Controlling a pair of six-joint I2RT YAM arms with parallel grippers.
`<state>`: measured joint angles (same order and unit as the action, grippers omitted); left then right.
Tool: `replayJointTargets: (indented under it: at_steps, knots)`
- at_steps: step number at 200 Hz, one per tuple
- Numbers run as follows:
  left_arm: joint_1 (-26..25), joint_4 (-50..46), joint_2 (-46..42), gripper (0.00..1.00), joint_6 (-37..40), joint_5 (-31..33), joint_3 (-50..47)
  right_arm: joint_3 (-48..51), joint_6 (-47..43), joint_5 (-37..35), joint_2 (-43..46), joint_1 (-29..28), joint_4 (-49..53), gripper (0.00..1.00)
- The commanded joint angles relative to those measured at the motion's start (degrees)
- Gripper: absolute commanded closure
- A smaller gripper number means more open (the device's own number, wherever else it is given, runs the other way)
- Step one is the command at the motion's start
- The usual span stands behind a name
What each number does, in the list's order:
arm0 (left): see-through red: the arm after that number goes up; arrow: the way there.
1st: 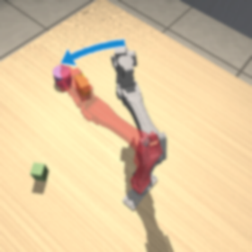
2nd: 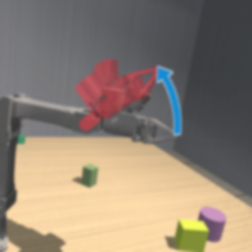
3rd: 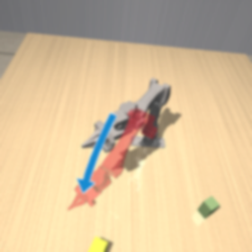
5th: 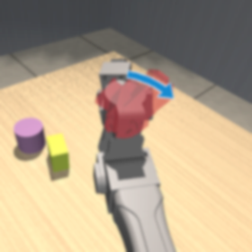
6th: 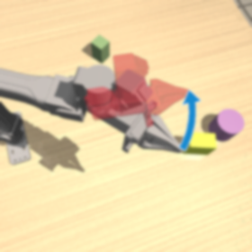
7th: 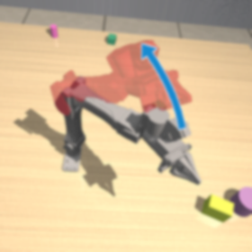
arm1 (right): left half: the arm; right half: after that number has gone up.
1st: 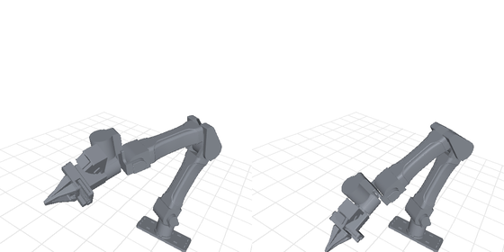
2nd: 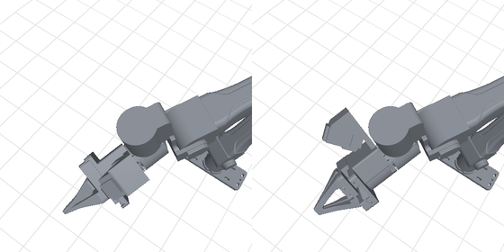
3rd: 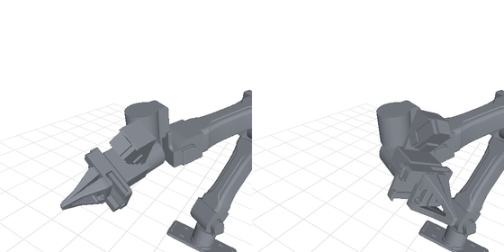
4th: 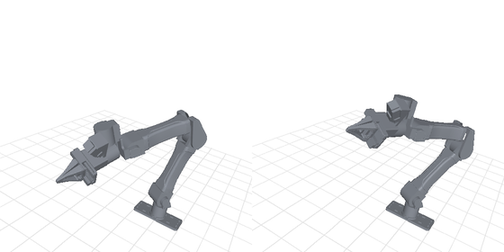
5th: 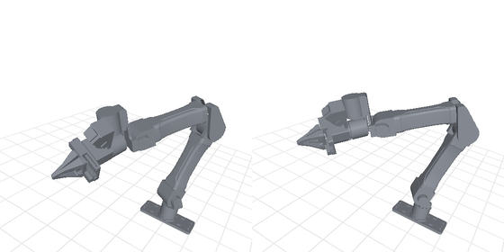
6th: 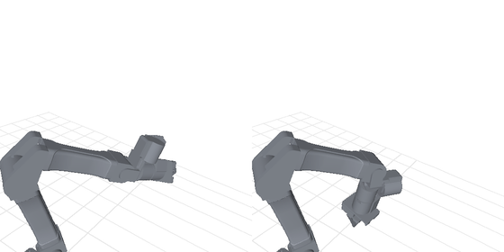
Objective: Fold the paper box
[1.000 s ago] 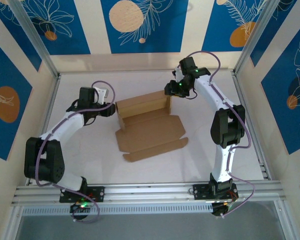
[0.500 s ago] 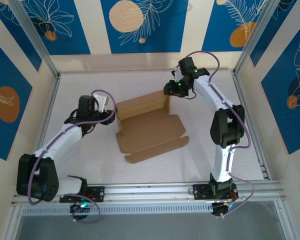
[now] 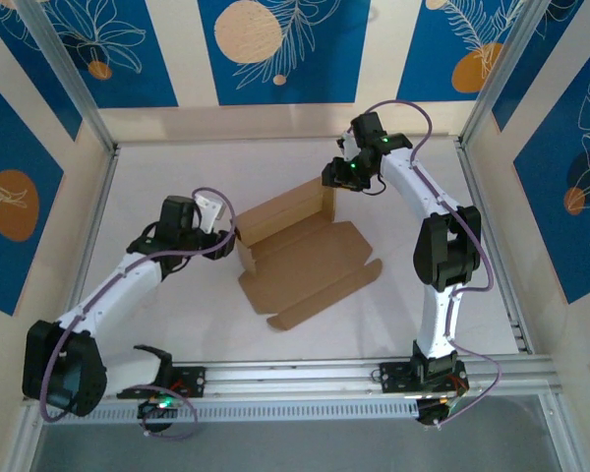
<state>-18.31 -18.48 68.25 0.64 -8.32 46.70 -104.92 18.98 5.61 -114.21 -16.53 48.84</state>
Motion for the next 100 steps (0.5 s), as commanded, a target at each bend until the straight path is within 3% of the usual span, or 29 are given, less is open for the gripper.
replayJointTargets:
  at_steps: [1, 36, 100]
  knots:
    - [-0.77, -2.86, -3.01, 0.37, 1.51, 1.28, -0.26, 2.59, 1.0, -2.59, -3.7, -0.3, 4.78, 0.55]
    - [-0.87, -0.56, -4.99, 0.35, -2.46, -0.98, -2.94, 6.51, 4.25, -1.71, -1.15, 1.22, 1.19, 0.58]
    - [-2.35, 7.03, -9.87, 0.35, -21.33, 0.94, -6.81, 11.88, 8.44, -2.09, 2.03, 1.98, -2.38, 0.59]
